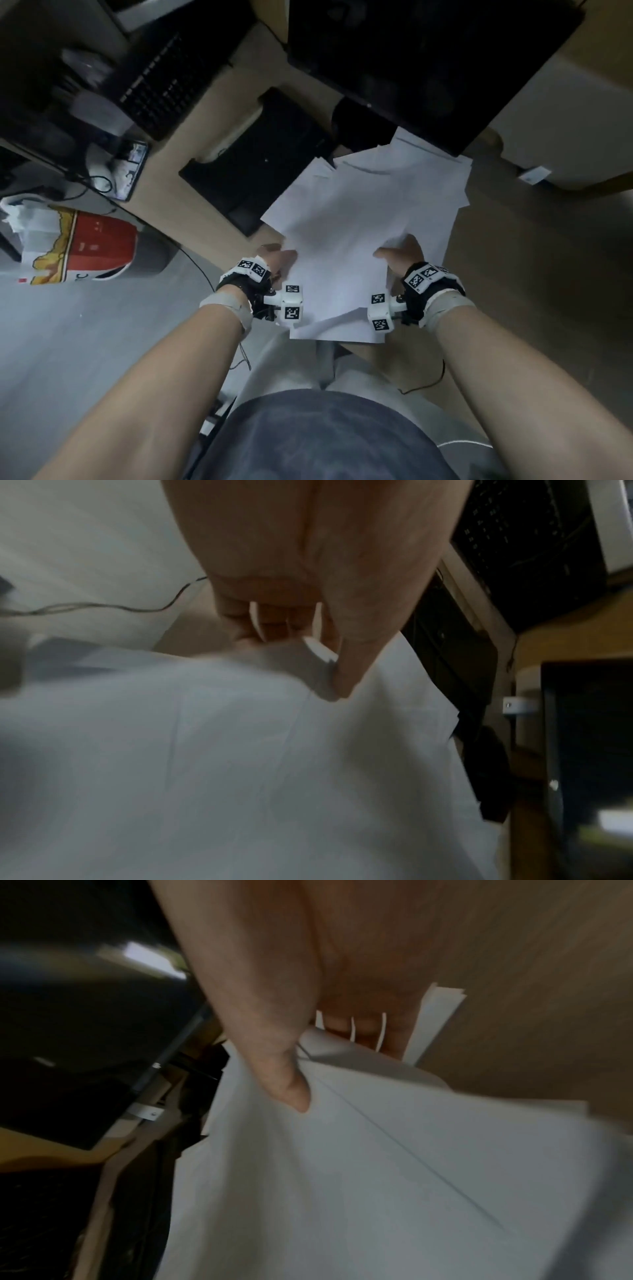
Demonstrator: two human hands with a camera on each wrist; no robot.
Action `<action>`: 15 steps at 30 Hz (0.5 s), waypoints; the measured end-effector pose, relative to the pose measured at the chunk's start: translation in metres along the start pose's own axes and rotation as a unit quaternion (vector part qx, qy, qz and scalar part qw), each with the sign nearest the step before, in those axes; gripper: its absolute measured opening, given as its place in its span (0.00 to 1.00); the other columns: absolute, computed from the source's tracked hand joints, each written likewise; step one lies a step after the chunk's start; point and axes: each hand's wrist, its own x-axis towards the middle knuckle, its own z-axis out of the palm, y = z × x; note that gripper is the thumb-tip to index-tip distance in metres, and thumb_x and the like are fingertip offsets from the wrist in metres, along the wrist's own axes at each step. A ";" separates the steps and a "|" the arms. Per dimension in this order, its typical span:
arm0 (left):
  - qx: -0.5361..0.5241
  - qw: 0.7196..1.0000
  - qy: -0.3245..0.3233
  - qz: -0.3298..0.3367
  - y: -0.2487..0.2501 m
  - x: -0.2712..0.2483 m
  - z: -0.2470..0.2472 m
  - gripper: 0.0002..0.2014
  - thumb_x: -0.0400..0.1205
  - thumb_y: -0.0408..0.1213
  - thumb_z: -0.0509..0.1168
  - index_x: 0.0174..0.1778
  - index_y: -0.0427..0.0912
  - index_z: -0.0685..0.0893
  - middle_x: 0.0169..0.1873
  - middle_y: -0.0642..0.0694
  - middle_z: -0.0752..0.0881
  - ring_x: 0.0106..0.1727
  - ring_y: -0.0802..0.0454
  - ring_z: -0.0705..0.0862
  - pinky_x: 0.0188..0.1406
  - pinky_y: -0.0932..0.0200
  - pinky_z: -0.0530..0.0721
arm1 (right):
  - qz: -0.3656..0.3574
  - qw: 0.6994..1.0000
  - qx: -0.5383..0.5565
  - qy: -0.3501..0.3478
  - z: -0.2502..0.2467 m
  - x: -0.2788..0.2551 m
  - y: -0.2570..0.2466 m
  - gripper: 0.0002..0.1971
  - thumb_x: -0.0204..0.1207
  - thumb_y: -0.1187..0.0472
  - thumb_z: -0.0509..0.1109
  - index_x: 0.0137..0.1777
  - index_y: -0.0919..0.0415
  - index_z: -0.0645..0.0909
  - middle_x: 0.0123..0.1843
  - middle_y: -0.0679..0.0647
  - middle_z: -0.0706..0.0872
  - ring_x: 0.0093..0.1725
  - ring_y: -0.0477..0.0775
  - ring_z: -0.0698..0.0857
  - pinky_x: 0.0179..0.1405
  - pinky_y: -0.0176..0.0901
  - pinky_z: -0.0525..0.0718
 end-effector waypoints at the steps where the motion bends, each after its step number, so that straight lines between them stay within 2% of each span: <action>1: 0.013 1.000 0.012 0.009 -0.004 -0.002 0.000 0.38 0.65 0.40 0.73 0.73 0.39 0.73 0.59 0.31 0.85 0.45 0.41 0.85 0.52 0.45 0.87 | 0.024 1.000 -0.006 0.003 0.002 0.002 0.010 0.31 0.68 0.60 0.80 0.69 0.70 0.77 0.61 0.63 0.85 0.62 0.63 0.85 0.47 0.39 0.81; 2: 0.043 0.999 0.019 0.014 -0.005 -0.010 0.001 0.36 0.67 0.33 0.70 0.75 0.40 0.70 0.50 0.32 0.87 0.37 0.44 0.83 0.40 0.51 0.88 | 0.046 0.999 -0.013 0.011 0.003 0.001 0.019 0.36 0.71 0.60 0.78 0.78 0.68 0.69 0.69 0.63 0.80 0.69 0.64 0.80 0.59 0.45 0.80; 3: 0.075 0.997 0.027 0.015 -0.007 -0.013 0.001 0.35 0.69 0.30 0.66 0.76 0.42 0.68 0.39 0.34 0.87 0.28 0.46 0.81 0.27 0.57 0.84 | 0.069 0.997 -0.017 0.020 0.003 -0.002 0.026 0.37 0.75 0.58 0.75 0.81 0.65 0.64 0.75 0.62 0.75 0.73 0.65 0.76 0.66 0.49 0.76; 4: 0.113 0.993 0.035 0.026 -0.010 -0.014 0.000 0.35 0.70 0.27 0.64 0.76 0.44 0.67 0.33 0.37 0.85 0.22 0.47 0.79 0.19 0.62 0.77 | 0.082 0.996 -0.032 0.032 0.002 -0.003 0.033 0.34 0.78 0.54 0.72 0.81 0.64 0.64 0.77 0.61 0.74 0.73 0.65 0.76 0.68 0.50 0.75; 5: 0.137 0.989 0.046 0.039 -0.015 -0.011 0.000 0.36 0.70 0.26 0.63 0.77 0.47 0.66 0.33 0.37 0.85 0.21 0.47 0.80 0.15 0.65 0.73 | 0.095 0.993 -0.052 0.042 0.003 -0.003 0.040 0.28 0.80 0.51 0.68 0.77 0.63 0.70 0.76 0.61 0.77 0.70 0.65 0.79 0.67 0.52 0.76; 6: 0.149 0.986 0.058 0.056 -0.019 -0.008 -0.001 0.38 0.70 0.25 0.63 0.78 0.49 0.65 0.39 0.35 0.87 0.26 0.44 0.85 0.15 0.66 0.72 | 0.095 0.991 -0.076 0.049 0.002 -0.005 0.045 0.22 0.81 0.50 0.63 0.69 0.63 0.78 0.71 0.62 0.81 0.64 0.66 0.82 0.64 0.53 0.78; 7: 0.150 0.984 0.069 0.071 -0.022 -0.005 -0.003 0.39 0.69 0.24 0.63 0.78 0.50 0.66 0.46 0.34 0.87 0.33 0.40 0.88 0.15 0.67 0.73 | 0.099 0.990 -0.085 0.053 0.002 -0.004 0.049 0.18 0.82 0.50 0.60 0.57 0.64 0.82 0.64 0.64 0.85 0.57 0.66 0.84 0.62 0.54 0.80; 8: 0.155 0.982 0.075 0.084 -0.025 -0.003 -0.005 0.39 0.68 0.23 0.64 0.77 0.51 0.67 0.48 0.35 0.86 0.34 0.40 0.87 0.14 0.68 0.73 | 0.099 0.989 -0.094 0.051 0.002 -0.002 0.055 0.18 0.84 0.50 0.57 0.50 0.65 0.82 0.60 0.65 0.86 0.54 0.66 0.84 0.61 0.55 0.80; 9: 0.159 0.979 0.079 0.096 -0.028 0.000 -0.006 0.38 0.69 0.21 0.64 0.76 0.51 0.69 0.44 0.37 0.84 0.30 0.44 0.84 0.13 0.68 0.72 | 0.097 0.989 -0.101 0.048 0.002 -0.002 0.058 0.19 0.85 0.53 0.55 0.51 0.66 0.83 0.61 0.66 0.85 0.57 0.66 0.84 0.63 0.54 0.79; 10: 0.166 0.977 0.076 0.106 -0.027 0.000 -0.006 0.37 0.70 0.21 0.65 0.75 0.51 0.71 0.39 0.40 0.81 0.26 0.47 0.80 0.14 0.67 0.73 | 0.094 0.989 -0.106 0.039 0.002 -0.001 0.060 0.19 0.86 0.56 0.54 0.60 0.66 0.83 0.67 0.65 0.83 0.64 0.66 0.81 0.67 0.52 0.76; 11: 0.162 0.978 0.068 0.109 -0.027 0.000 -0.006 0.35 0.70 0.21 0.67 0.74 0.50 0.72 0.39 0.40 0.81 0.27 0.48 0.79 0.17 0.66 0.76 | 0.093 0.990 -0.101 0.034 0.002 0.000 0.062 0.20 0.86 0.59 0.53 0.70 0.64 0.79 0.74 0.62 0.78 0.71 0.64 0.77 0.71 0.50 0.73; 12: 0.155 0.981 0.054 0.107 -0.025 0.000 -0.006 0.33 0.71 0.23 0.68 0.72 0.50 0.74 0.45 0.39 0.83 0.33 0.46 0.82 0.26 0.64 0.80 | 0.088 0.991 -0.097 0.029 0.001 -0.001 0.060 0.22 0.86 0.60 0.52 0.77 0.60 0.73 0.79 0.58 0.73 0.76 0.62 0.73 0.75 0.48 0.69; 14: 0.129 0.987 0.032 0.095 -0.020 0.002 -0.006 0.27 0.74 0.30 0.71 0.70 0.48 0.77 0.65 0.39 0.82 0.55 0.42 0.84 0.52 0.55 0.83 | 0.077 0.991 -0.101 0.033 -0.001 -0.003 0.055 0.24 0.86 0.62 0.51 0.82 0.58 0.66 0.83 0.55 0.68 0.80 0.61 0.69 0.76 0.48 0.65; 15: 0.114 0.988 0.034 0.095 -0.017 0.006 -0.005 0.26 0.75 0.35 0.72 0.70 0.47 0.77 0.69 0.41 0.80 0.63 0.42 0.82 0.61 0.52 0.81 | 0.074 0.990 -0.114 0.035 -0.001 -0.002 0.053 0.23 0.86 0.63 0.51 0.81 0.58 0.67 0.82 0.56 0.69 0.78 0.62 0.70 0.75 0.49 0.67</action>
